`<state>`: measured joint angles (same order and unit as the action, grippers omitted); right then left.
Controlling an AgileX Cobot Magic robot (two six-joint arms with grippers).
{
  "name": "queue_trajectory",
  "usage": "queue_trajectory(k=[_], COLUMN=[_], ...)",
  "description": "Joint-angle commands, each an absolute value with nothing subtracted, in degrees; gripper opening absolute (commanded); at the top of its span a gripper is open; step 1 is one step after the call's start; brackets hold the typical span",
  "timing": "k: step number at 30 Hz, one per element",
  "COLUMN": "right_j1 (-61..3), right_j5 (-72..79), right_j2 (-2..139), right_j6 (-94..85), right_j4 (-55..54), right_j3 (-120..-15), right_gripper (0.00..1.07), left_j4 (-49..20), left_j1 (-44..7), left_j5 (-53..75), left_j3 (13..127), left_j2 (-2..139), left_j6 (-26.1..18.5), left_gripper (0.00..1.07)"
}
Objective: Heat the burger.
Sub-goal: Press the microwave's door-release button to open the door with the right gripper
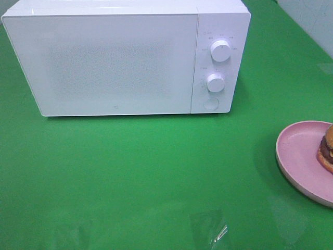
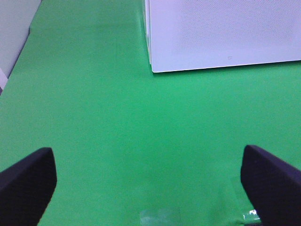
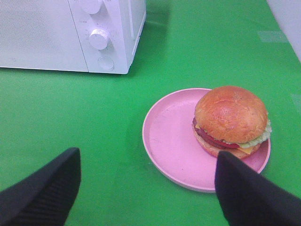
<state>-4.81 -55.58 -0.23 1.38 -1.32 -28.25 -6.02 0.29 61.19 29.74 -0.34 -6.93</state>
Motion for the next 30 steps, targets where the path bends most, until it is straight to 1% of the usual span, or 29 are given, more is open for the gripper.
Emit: queue_trajectory(k=[1,20,24,30], right_j1=[-4.81,-4.81,-4.81,-4.81], right_j5=[-54.95,-54.49,-50.19,-47.96], right_j2=[-1.78,-1.78,-1.72,1.03], right_j6=[1.43,2.75,4.7,4.7], right_j4=[-1.26,-1.2,-0.63,-0.46], right_j3=[-28.07,-28.42,-30.77,-30.83], right_gripper=[0.75,0.75,0.75,0.75], left_j4=[-6.3,-6.3,-6.3,-6.3], left_j1=[-0.11,-0.11,-0.11,-0.11], left_j5=[61.36,61.36,61.36,61.36], left_j3=[29.62,29.62,29.62,29.62], left_j2=[-1.66,-1.66,-1.66,-1.66], left_j6=[-6.88,-6.88,-6.88,-6.88], left_gripper=[1.0,1.0,1.0,1.0])
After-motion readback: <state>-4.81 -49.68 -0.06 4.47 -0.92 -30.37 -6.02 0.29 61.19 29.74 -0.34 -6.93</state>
